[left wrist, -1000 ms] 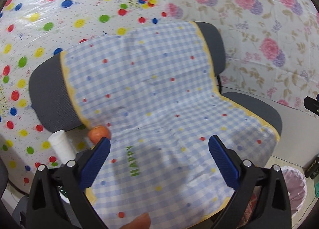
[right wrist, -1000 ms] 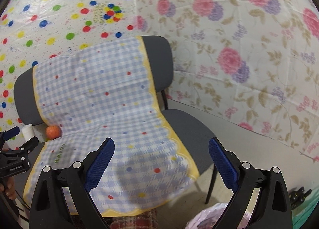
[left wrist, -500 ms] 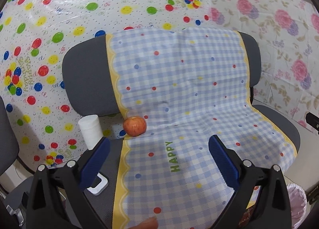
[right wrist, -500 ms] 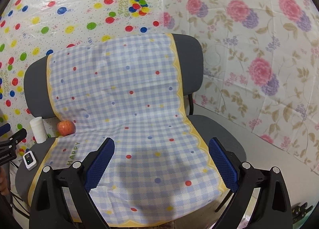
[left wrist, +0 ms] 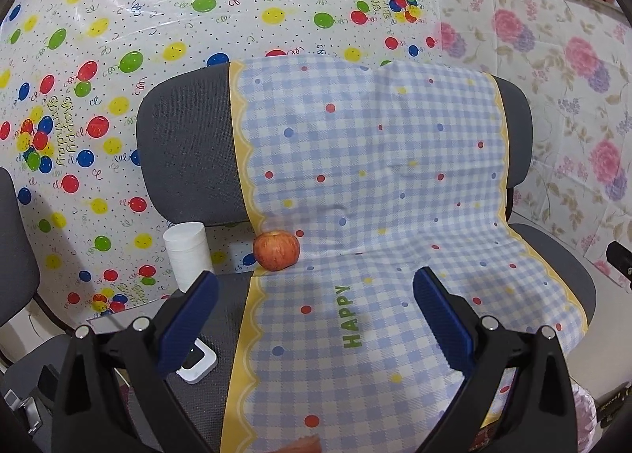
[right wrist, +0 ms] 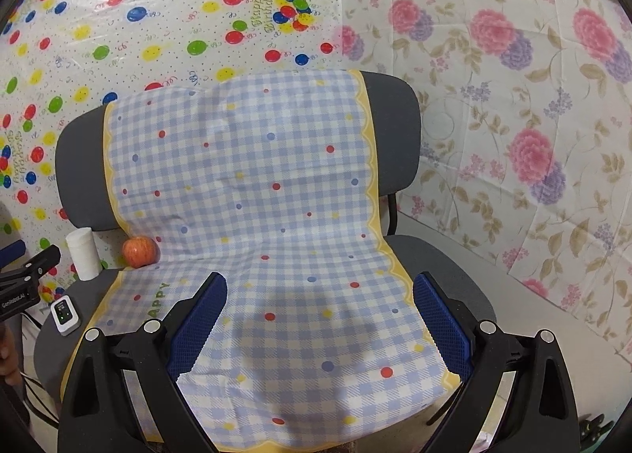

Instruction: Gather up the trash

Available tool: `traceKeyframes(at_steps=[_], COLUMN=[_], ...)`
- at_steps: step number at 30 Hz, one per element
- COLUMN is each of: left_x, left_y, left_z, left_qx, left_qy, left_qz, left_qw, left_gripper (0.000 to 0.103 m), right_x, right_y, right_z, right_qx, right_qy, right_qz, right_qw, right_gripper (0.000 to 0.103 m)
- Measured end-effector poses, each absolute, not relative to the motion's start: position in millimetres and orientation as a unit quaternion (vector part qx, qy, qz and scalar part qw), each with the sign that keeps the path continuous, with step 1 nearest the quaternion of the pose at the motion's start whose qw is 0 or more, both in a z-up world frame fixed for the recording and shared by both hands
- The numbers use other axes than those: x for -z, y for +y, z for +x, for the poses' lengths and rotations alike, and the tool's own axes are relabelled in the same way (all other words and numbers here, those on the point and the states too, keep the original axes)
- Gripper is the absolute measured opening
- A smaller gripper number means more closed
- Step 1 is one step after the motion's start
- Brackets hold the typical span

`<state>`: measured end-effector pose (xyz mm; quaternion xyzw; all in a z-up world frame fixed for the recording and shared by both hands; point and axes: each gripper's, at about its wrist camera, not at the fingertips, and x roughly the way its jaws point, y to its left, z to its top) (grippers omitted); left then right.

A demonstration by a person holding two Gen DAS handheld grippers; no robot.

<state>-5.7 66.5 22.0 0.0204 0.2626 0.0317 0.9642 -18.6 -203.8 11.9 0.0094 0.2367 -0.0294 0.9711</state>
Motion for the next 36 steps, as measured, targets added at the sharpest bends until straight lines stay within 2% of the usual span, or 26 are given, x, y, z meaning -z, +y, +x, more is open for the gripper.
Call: traceKeyframes(at_steps=[36], left_x=[-25.9], left_y=[62.5], left_z=[-7.6], left_qx=[-0.036], left_qy=[0.256], left_qz=[0.015], left_qw=[0.966], left_gripper=[0.096], right_x=[-14.9], right_y=[-203.7], right_z=[-19.6], right_qx=[0.02], right_qy=[0.231], right_qz=[0.013], right_qw=[0.973], right_gripper=[0.094])
